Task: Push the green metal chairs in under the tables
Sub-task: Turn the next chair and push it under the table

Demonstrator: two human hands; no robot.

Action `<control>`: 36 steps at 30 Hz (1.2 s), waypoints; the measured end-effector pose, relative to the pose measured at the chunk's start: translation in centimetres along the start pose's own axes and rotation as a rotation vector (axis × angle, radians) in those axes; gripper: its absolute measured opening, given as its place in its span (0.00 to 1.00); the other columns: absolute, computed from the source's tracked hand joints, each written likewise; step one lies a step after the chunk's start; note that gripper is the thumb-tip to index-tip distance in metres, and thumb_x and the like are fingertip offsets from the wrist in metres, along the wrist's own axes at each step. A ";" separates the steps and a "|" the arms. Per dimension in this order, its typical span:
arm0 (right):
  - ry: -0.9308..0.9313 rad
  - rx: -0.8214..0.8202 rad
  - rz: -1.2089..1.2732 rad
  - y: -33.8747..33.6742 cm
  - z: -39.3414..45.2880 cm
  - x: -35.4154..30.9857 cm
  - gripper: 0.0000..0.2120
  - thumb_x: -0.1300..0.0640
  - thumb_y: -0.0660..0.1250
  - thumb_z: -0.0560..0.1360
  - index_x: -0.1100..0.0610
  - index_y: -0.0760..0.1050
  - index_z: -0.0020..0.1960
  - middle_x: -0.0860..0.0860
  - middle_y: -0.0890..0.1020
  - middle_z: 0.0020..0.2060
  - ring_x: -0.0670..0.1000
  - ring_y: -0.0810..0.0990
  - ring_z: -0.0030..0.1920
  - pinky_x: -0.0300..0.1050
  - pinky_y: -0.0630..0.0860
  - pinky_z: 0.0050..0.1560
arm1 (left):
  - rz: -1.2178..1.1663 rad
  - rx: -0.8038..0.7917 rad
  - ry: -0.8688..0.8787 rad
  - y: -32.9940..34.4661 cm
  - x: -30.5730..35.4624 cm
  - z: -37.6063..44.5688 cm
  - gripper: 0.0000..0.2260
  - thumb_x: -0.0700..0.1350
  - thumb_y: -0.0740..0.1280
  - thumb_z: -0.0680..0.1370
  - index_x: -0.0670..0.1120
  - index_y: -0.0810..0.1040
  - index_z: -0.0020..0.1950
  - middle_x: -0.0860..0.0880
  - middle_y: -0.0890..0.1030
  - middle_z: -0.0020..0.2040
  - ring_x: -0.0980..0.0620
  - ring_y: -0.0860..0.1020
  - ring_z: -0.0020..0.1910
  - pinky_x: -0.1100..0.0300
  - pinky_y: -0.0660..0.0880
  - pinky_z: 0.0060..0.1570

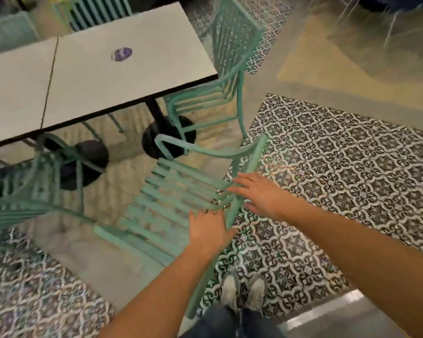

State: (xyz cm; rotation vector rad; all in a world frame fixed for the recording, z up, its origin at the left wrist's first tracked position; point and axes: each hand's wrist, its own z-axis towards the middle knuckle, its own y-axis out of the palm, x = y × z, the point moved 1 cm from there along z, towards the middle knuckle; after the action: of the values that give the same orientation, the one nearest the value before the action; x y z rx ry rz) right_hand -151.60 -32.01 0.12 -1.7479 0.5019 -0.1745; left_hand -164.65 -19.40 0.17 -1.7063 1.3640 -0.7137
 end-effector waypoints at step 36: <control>-0.457 -0.108 -0.052 1.4 5.0 8.1 0.22 0.41 0.53 0.80 0.50 0.70 0.68 0.46 0.74 0.59 0.49 0.70 0.62 0.46 0.64 0.67 | -0.439 0.327 -0.562 13.0 2.5 -7.4 0.25 0.65 0.45 0.80 0.51 0.74 0.58 0.53 0.78 0.52 0.51 0.75 0.51 0.51 0.76 0.51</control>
State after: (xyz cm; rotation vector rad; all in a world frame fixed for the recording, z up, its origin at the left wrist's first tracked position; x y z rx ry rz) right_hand -142.76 -31.18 -3.68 -1.8354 0.1334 0.2169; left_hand -176.66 -24.69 -7.46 -1.7675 0.4642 -0.5863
